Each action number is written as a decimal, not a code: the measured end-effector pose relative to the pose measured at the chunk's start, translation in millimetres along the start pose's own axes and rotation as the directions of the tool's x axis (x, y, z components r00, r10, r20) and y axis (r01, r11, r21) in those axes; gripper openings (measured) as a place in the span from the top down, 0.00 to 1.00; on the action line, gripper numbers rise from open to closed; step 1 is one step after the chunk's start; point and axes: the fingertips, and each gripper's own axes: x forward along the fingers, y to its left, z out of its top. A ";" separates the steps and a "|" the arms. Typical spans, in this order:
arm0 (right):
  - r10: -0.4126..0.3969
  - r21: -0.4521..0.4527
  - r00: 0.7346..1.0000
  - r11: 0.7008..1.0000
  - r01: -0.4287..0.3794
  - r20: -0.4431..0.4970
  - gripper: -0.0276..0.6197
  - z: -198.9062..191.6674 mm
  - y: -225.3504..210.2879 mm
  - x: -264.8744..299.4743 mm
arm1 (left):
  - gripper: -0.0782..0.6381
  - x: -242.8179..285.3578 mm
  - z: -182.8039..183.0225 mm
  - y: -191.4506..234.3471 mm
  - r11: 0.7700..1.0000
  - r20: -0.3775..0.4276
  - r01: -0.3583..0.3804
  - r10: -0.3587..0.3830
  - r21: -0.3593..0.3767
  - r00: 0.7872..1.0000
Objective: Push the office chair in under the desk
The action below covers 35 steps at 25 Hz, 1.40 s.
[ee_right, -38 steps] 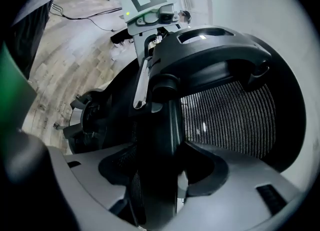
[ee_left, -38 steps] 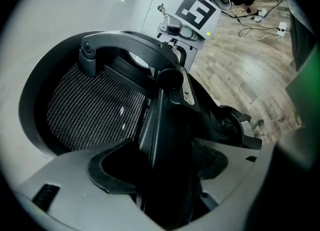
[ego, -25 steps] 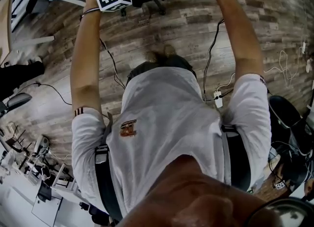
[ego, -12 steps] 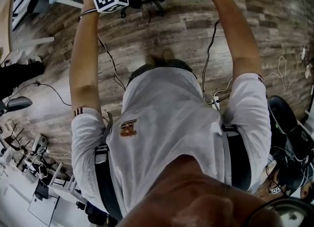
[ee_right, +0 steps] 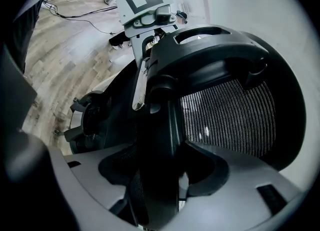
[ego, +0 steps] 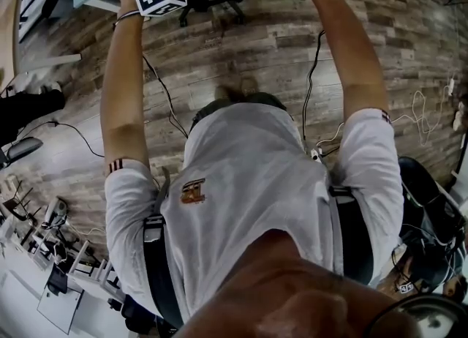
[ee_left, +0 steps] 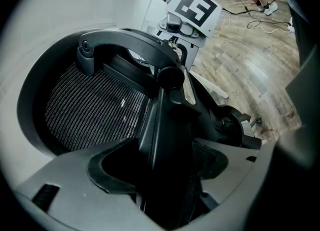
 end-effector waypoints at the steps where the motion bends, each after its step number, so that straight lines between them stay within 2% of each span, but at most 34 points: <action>1: 0.001 0.003 1.000 1.000 -0.001 0.000 0.55 0.8 -0.2 3.0 | 0.41 1.9 -2.5 1.0 1.000 0.000 0.001 -0.001 0.000 1.000; 15: 0.005 0.012 1.000 1.000 -0.005 -0.002 0.55 13.6 -3.5 23.1 | 0.41 16.9 -26.8 9.0 1.000 0.011 0.009 -0.009 0.007 1.000; 25: 0.040 0.006 0.999 0.999 -0.040 -0.030 0.55 14.9 -1.8 14.6 | 0.41 7.2 -22.1 8.1 1.000 0.010 0.008 -0.008 0.024 1.000; 29: 0.029 -0.009 0.999 1.000 -0.030 -0.034 0.55 19.8 -6.5 -0.6 | 0.41 -7.4 -18.1 8.6 0.999 0.021 -0.006 0.005 0.040 1.000; 32: 0.017 0.017 0.999 1.000 -0.017 -0.030 0.55 19.5 -9.9 -18.1 | 0.41 -25.6 -8.4 10.4 1.000 0.044 -0.025 0.025 -0.002 0.999; 35: 0.014 0.082 1.000 0.997 -0.013 -0.001 0.55 22.6 -15.9 -40.2 | 0.41 -49.6 3.8 17.0 0.995 0.081 -0.037 0.044 -0.091 0.996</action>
